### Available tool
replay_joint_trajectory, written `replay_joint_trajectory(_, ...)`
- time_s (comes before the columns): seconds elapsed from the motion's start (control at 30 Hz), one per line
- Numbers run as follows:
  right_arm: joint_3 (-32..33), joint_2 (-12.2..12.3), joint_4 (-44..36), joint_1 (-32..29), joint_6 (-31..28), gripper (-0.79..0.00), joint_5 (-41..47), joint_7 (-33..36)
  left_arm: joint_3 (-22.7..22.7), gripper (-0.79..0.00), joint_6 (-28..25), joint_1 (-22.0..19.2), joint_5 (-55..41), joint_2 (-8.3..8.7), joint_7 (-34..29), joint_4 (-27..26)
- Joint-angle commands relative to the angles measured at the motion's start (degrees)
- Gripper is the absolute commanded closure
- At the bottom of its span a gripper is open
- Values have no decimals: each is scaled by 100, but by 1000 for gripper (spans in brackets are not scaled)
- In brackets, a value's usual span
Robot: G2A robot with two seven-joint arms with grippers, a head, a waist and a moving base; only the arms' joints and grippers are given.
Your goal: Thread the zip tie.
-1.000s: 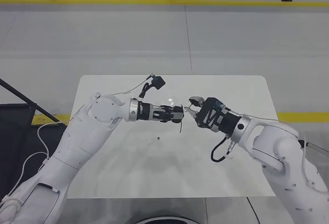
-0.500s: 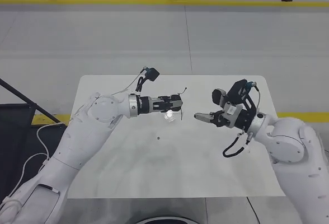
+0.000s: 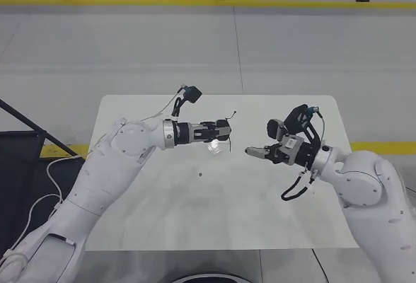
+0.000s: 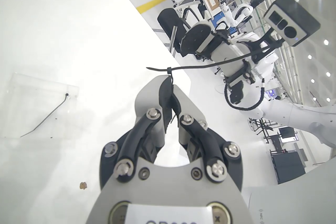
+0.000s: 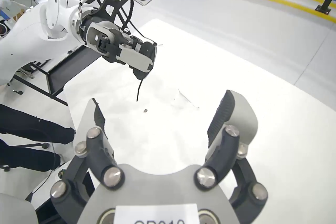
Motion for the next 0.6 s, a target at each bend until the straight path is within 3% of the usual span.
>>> replay_joint_trajectory(0.0,-75,-6,169,44,-45,-785,574,253,-65,0,-52,111,117,20,144,-122)
replay_joint_trajectory(0.23,-252,-44,855,290,245,-785,2309,826,-220,0,-456,358,539,61,522,-409)
replay_joint_trajectory(0.57,-248,-44,908,326,321,-785,2328,840,-248,0,-697,464,736,53,720,-552)
